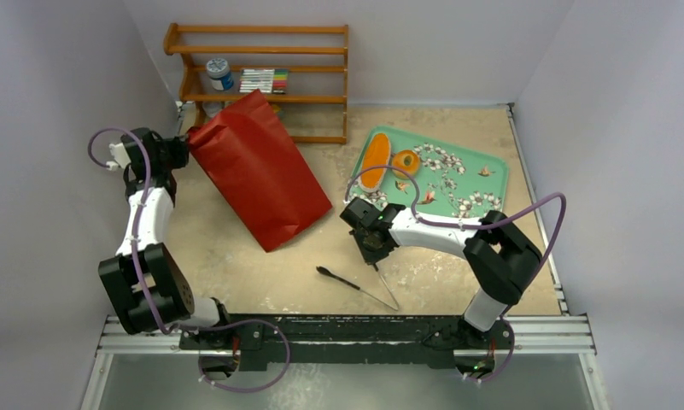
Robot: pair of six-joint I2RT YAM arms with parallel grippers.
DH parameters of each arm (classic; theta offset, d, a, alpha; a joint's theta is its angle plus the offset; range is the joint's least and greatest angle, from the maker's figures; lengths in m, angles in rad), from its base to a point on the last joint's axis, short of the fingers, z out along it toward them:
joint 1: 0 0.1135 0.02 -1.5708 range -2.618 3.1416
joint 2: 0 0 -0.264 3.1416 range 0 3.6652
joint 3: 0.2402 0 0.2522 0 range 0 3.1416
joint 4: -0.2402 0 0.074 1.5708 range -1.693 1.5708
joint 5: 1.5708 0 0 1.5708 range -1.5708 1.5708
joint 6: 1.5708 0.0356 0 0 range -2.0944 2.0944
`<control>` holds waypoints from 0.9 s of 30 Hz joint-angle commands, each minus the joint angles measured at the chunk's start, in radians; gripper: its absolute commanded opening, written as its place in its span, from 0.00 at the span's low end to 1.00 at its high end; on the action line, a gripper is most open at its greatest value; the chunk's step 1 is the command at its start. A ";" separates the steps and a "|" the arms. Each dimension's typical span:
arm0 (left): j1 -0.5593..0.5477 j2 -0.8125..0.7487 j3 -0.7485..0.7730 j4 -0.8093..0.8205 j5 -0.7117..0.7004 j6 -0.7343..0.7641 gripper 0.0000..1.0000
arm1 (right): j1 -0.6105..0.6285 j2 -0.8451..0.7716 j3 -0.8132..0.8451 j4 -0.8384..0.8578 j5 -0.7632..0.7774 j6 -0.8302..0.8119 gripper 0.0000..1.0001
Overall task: Take the fake bread out of the paper bag
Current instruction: Adjust the paper bag at the center of the board.
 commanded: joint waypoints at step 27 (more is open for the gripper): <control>-0.087 -0.158 0.095 -0.214 -0.200 0.078 0.00 | 0.020 0.042 0.045 0.030 -0.039 -0.048 0.14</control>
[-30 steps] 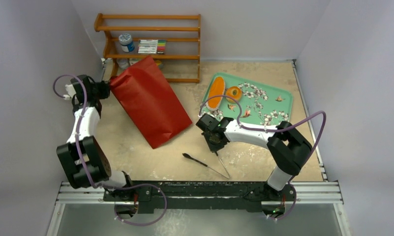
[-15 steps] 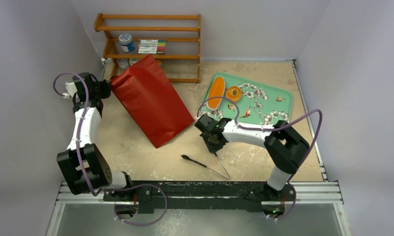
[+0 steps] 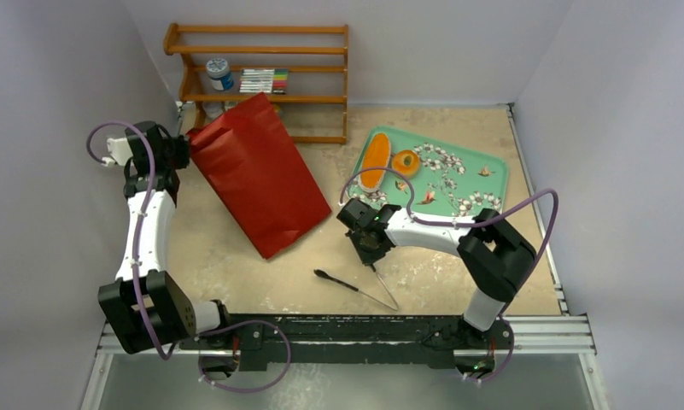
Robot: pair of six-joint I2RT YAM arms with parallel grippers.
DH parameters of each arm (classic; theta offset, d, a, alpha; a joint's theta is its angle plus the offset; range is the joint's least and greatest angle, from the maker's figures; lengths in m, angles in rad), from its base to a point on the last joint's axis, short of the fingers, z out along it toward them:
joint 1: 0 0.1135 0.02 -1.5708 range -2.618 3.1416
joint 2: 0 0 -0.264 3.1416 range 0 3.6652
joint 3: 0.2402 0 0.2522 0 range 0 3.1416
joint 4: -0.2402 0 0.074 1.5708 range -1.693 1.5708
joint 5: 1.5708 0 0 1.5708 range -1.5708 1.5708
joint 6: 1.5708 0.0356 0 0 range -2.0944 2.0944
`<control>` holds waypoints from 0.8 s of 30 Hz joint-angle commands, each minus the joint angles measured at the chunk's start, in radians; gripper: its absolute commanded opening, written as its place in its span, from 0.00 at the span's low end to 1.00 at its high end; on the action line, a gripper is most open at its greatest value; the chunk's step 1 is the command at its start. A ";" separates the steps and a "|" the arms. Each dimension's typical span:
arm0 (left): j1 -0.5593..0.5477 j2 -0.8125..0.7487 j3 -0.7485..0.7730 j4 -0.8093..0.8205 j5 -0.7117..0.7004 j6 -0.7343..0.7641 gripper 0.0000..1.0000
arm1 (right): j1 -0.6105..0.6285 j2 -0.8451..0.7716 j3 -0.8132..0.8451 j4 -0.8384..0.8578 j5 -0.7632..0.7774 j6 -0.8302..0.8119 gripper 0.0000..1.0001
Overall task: Take the fake bread out of the paper bag
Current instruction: Adjust the paper bag at the center of the board.
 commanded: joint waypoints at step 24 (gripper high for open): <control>-0.072 -0.116 0.042 0.012 -0.101 -0.049 0.00 | 0.027 0.029 0.064 -0.020 -0.005 -0.016 0.15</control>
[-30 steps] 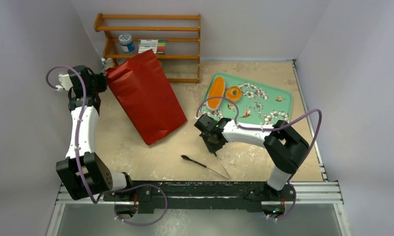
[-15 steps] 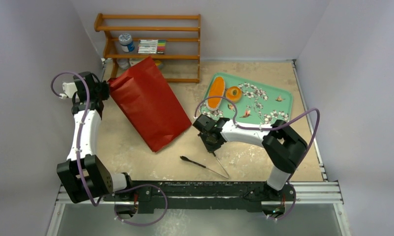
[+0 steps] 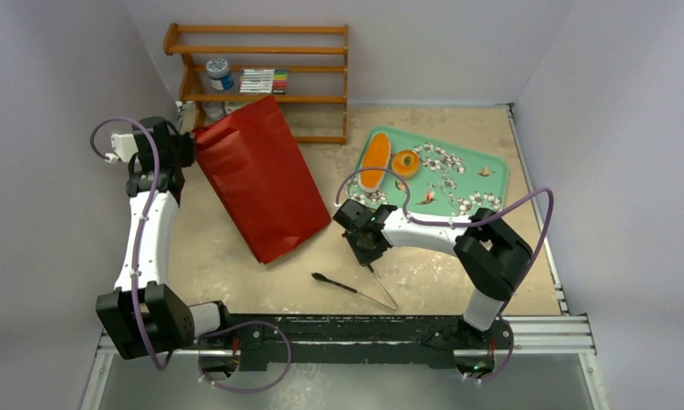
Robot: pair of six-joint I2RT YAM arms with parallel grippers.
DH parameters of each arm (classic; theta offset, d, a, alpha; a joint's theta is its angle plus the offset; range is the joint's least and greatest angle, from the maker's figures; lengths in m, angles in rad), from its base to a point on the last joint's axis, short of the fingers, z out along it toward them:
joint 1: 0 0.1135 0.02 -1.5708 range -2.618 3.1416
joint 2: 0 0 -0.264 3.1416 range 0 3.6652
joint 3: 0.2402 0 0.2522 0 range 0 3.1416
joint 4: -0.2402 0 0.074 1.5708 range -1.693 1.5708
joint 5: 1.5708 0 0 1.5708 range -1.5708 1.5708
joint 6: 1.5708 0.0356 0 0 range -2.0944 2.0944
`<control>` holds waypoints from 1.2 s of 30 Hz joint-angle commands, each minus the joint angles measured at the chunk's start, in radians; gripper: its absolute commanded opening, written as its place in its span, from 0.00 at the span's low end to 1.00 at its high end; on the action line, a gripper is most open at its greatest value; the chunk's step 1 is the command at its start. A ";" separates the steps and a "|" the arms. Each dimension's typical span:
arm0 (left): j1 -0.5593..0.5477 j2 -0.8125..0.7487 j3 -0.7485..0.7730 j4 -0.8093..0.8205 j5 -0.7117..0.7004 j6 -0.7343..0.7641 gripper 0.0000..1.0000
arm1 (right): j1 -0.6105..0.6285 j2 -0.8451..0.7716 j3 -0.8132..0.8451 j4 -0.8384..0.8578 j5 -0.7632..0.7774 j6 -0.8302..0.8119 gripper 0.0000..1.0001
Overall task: Take the fake bread out of the paper bag
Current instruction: Adjust the paper bag at the center of the board.
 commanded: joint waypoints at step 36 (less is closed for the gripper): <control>0.132 0.201 -0.232 0.111 -0.050 0.110 0.02 | 0.012 0.011 0.036 -0.018 0.011 0.009 0.17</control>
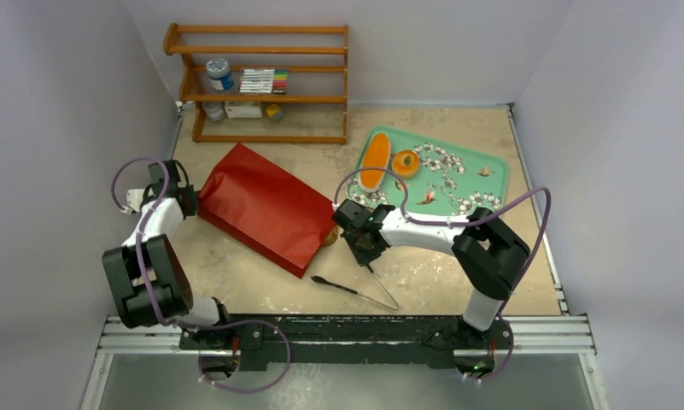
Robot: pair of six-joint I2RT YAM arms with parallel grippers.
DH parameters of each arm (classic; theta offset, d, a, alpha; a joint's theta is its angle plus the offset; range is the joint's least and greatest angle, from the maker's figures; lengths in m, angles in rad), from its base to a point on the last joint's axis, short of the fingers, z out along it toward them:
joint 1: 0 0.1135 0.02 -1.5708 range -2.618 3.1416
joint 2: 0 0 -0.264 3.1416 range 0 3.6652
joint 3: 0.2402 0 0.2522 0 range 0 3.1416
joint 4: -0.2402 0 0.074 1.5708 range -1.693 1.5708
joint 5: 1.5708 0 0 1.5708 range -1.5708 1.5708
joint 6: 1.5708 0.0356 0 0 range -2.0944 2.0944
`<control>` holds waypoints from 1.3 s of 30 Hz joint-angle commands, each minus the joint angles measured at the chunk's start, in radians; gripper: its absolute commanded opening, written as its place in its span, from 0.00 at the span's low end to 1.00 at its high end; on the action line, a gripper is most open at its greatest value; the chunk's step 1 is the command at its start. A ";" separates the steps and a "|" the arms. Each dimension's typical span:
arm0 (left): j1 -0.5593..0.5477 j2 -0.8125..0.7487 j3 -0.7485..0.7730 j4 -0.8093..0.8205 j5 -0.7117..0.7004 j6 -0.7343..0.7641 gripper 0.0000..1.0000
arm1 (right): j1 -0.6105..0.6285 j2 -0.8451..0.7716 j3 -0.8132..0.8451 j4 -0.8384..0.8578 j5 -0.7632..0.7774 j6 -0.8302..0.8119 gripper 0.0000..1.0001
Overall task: Take the fake bread out of the paper bag
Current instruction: Adjust the paper bag at the center of the board.
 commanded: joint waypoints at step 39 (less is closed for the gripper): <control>0.037 0.313 0.369 -0.018 -0.001 0.298 0.45 | 0.025 -0.155 -0.089 0.023 0.052 0.079 0.73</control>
